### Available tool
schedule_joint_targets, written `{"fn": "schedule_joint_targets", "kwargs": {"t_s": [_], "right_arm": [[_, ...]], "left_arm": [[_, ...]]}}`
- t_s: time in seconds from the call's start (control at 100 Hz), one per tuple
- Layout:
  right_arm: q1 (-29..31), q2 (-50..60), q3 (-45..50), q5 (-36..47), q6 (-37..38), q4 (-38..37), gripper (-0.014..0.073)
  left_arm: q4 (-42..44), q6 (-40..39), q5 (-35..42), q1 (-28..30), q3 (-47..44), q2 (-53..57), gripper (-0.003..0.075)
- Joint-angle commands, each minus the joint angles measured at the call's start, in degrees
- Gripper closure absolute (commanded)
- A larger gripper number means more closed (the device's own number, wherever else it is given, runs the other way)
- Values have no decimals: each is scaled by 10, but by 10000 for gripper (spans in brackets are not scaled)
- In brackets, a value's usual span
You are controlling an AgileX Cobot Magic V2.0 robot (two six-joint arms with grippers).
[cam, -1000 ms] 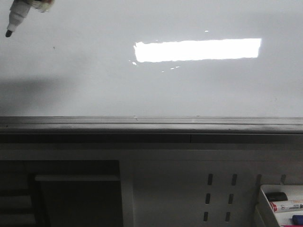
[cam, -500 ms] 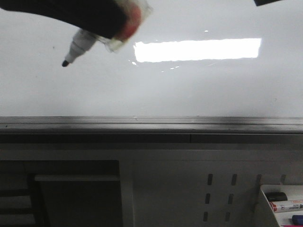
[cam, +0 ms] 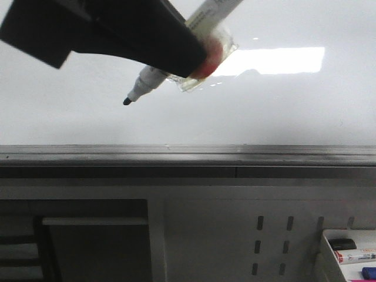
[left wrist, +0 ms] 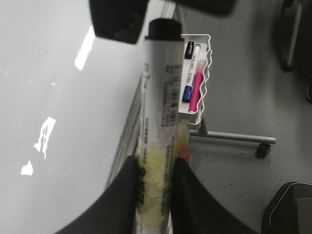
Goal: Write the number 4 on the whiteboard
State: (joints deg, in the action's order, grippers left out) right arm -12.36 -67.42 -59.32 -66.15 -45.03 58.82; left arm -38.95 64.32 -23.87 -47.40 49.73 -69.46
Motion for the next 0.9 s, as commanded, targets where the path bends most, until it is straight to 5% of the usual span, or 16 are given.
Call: {"fn": "schedule_joint_targets", "kwargs": {"t_s": [0.0, 0.2, 0.46, 0.6, 0.77, 0.89], "right_arm": [[-19, -4, -19, 12, 3, 22, 148], [-58, -28, -21, 39, 3, 22, 152], [-70, -52, -21, 43, 3, 22, 291], [-70, -56, -21, 43, -11, 22, 404], [-70, -56, -21, 43, -22, 22, 655], [-70, -56, -21, 41, -22, 22, 658]], "left_arm": [[-15, -9, 32, -5, 20, 12, 741], [-15, -9, 32, -5, 20, 12, 741], [-15, -9, 44, -5, 20, 12, 741], [-15, -9, 44, -5, 20, 12, 741], [-15, -9, 43, -5, 20, 12, 740], [-14, -9, 43, -5, 21, 13, 736]]}}
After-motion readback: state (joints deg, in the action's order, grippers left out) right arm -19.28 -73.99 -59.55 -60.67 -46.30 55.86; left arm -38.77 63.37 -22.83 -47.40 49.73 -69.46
